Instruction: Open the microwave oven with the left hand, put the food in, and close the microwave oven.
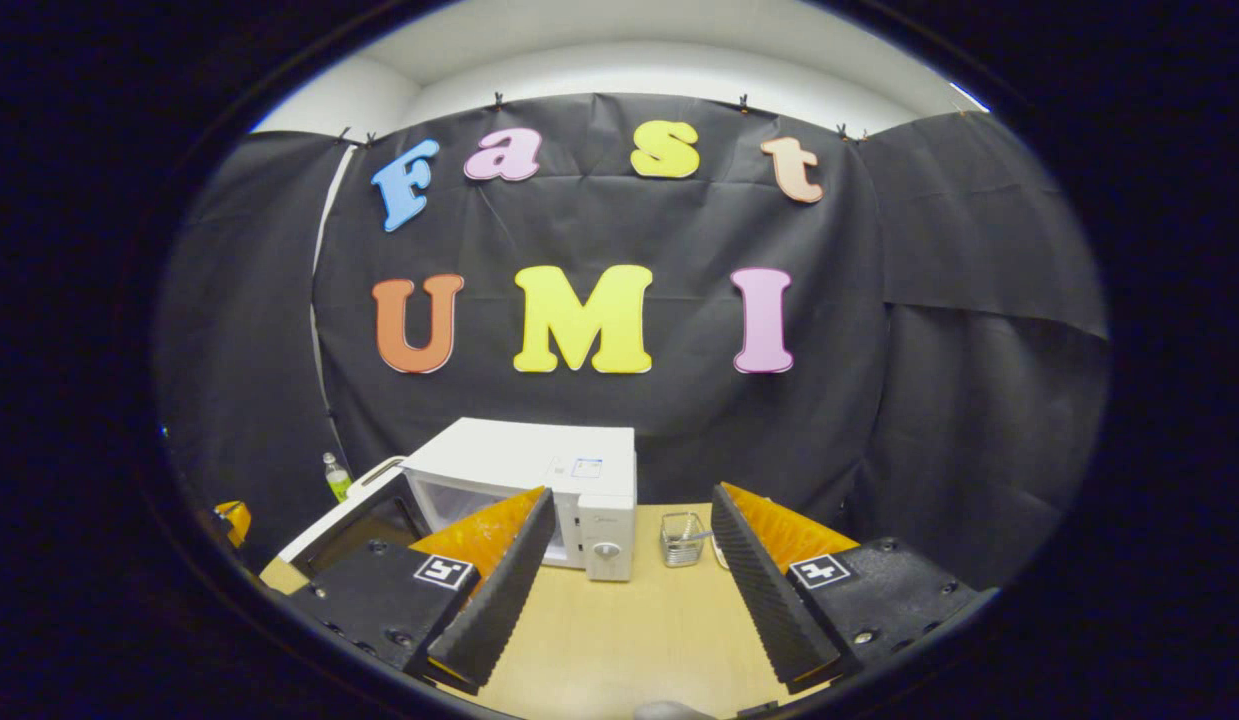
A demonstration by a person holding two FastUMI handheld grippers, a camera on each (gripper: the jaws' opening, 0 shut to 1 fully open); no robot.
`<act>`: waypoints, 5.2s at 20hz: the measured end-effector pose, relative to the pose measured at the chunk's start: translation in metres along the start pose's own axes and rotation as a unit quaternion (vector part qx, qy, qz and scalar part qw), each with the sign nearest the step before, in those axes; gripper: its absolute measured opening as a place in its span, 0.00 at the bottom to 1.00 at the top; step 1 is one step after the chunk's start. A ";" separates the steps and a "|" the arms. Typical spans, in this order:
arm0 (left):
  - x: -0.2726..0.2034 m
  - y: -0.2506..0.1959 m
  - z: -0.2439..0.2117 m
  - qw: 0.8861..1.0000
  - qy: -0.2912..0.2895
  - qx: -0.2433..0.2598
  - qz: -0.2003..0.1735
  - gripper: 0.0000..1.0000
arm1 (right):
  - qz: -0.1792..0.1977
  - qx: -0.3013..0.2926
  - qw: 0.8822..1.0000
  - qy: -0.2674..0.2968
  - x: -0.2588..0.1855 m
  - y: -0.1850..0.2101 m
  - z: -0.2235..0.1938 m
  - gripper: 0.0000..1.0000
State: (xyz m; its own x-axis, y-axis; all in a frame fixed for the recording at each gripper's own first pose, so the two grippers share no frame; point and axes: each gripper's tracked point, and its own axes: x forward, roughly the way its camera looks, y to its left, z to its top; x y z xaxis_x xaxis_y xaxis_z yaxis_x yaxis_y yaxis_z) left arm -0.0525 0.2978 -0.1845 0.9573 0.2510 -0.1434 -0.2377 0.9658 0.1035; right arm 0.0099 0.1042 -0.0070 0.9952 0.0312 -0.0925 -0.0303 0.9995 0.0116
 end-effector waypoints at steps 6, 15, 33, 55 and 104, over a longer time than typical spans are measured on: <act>-0.003 -0.042 -0.047 0.999 0.037 -0.002 -0.017 0.00 | -0.011 0.008 1.000 -0.012 -0.015 -0.027 0.016 1.00; -0.017 -0.121 -0.042 0.996 0.024 0.032 -0.080 0.00 | 0.004 0.033 0.999 -0.006 -0.022 -0.031 0.016 1.00; -0.016 -0.312 -0.010 0.969 -0.003 0.014 -0.247 0.00 | -0.047 0.049 0.998 0.018 -0.019 -0.113 0.015 1.00; 0.053 -0.365 -0.023 0.963 0.018 0.036 -0.267 0.00 | -0.074 0.064 0.994 0.040 0.008 -0.150 0.012 1.00; 0.029 -0.331 0.043 0.970 0.039 0.008 -0.240 0.97 | -0.092 0.040 0.993 0.067 -0.008 -0.108 -0.021 1.00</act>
State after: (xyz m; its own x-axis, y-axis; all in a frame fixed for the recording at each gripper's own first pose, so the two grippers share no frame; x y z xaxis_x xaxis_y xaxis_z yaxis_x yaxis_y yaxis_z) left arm 0.0615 -0.0174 -0.1803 0.9418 -0.2217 -0.2528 0.2344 0.9719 0.0208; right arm 0.0036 -0.0037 -0.0289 0.9618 -0.1457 -0.2318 0.1636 0.9847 0.0599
